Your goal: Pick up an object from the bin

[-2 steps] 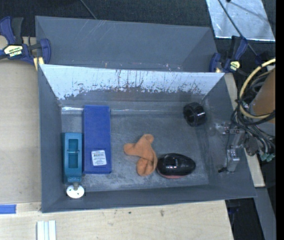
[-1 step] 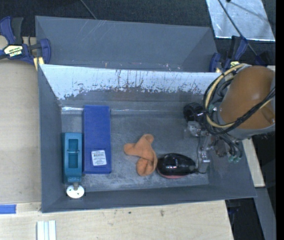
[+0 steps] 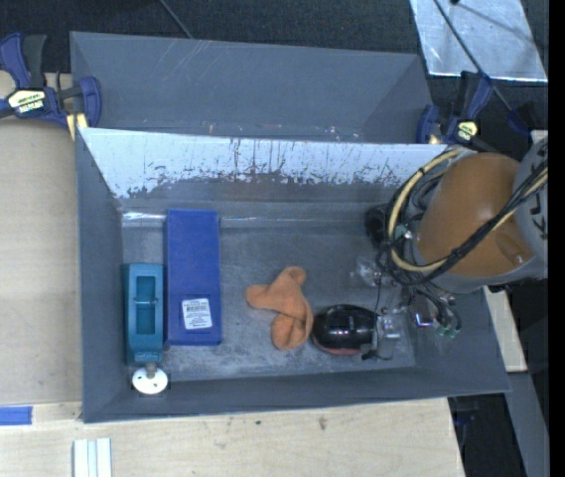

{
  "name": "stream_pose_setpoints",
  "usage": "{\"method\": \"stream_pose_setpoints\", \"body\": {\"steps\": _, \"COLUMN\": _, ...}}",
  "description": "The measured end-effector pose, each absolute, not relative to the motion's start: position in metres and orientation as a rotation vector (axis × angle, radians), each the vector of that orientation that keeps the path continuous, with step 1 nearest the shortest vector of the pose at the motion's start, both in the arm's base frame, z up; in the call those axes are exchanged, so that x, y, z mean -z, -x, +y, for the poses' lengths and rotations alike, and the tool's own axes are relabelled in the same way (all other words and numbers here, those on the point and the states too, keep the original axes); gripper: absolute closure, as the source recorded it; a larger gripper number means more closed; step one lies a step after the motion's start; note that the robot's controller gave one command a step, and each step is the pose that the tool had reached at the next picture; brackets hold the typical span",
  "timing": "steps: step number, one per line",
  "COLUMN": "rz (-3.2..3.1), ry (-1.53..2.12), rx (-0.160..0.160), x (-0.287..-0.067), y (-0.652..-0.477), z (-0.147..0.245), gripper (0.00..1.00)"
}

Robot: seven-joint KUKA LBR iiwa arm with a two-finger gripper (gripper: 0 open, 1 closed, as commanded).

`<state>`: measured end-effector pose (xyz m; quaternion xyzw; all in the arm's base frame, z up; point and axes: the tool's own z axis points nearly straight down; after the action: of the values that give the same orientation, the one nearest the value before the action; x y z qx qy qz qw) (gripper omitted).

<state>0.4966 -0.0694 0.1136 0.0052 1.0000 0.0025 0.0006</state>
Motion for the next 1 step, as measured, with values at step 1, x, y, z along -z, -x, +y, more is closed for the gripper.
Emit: {"method": "stream_pose_setpoints", "body": {"steps": 1, "rz": 3.141, "ry": -0.053, "rx": 0.001, "x": -0.0727, "y": -0.5093, "z": -0.032, "gripper": 1.0}}
